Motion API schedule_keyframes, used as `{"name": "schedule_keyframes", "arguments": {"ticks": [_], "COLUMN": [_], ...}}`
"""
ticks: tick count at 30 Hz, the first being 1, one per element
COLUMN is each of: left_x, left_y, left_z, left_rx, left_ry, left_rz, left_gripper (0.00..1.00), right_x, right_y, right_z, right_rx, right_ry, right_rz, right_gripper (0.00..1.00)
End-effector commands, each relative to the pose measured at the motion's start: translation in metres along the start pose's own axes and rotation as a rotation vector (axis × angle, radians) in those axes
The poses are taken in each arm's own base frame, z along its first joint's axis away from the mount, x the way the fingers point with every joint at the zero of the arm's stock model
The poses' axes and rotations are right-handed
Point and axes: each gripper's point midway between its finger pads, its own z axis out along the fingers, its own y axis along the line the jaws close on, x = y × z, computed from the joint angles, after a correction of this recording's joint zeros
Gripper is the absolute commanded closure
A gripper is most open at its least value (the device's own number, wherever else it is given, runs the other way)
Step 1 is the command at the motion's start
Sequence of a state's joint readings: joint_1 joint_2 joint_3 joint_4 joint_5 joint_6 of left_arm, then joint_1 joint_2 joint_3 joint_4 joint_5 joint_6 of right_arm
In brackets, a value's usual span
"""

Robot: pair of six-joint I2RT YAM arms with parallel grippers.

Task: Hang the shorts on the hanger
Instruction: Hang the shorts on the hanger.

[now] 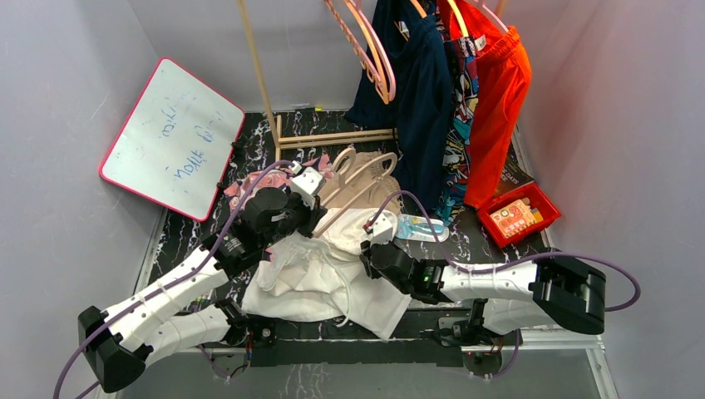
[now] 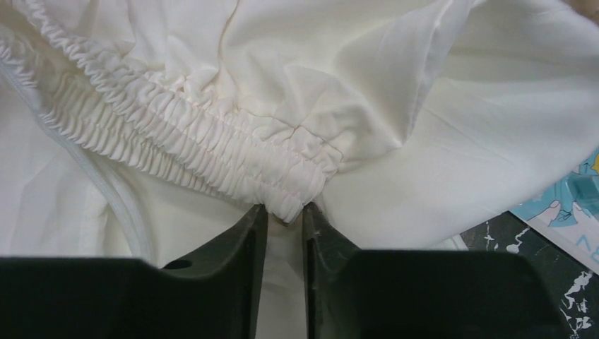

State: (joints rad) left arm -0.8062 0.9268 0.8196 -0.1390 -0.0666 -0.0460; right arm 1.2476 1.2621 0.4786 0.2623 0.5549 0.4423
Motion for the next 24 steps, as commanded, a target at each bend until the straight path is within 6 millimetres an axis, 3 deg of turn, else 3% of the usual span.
{"name": "schedule_keyframes", "arguments": {"ticks": [1, 7, 18, 24], "left_x": [-0.030, -0.033, -0.036, -0.028], "left_y": [0.001, 0.002, -0.002, -0.025], "left_z": [-0.013, -0.025, -0.053, -0.068], "left_rx": [0.002, 0.004, 0.035, 0.182], "left_ry": [-0.088, -0.103, -0.136, -0.121], "left_rz": [0.001, 0.006, 0.014, 0.070], "left_gripper": [1.00, 1.00, 1.00, 1.00], "right_x": [-0.037, -0.062, -0.099, -0.103], "right_y": [-0.001, -0.013, -0.041, -0.075], "right_z": [-0.004, -0.018, -0.038, -0.045], "right_rx": [0.039, 0.054, 0.100, 0.225], "right_ry": [-0.123, -0.180, -0.245, -0.236], "right_rz": [0.066, 0.139, 0.255, 0.277], "right_gripper": [0.74, 1.00, 1.00, 1.00]}}
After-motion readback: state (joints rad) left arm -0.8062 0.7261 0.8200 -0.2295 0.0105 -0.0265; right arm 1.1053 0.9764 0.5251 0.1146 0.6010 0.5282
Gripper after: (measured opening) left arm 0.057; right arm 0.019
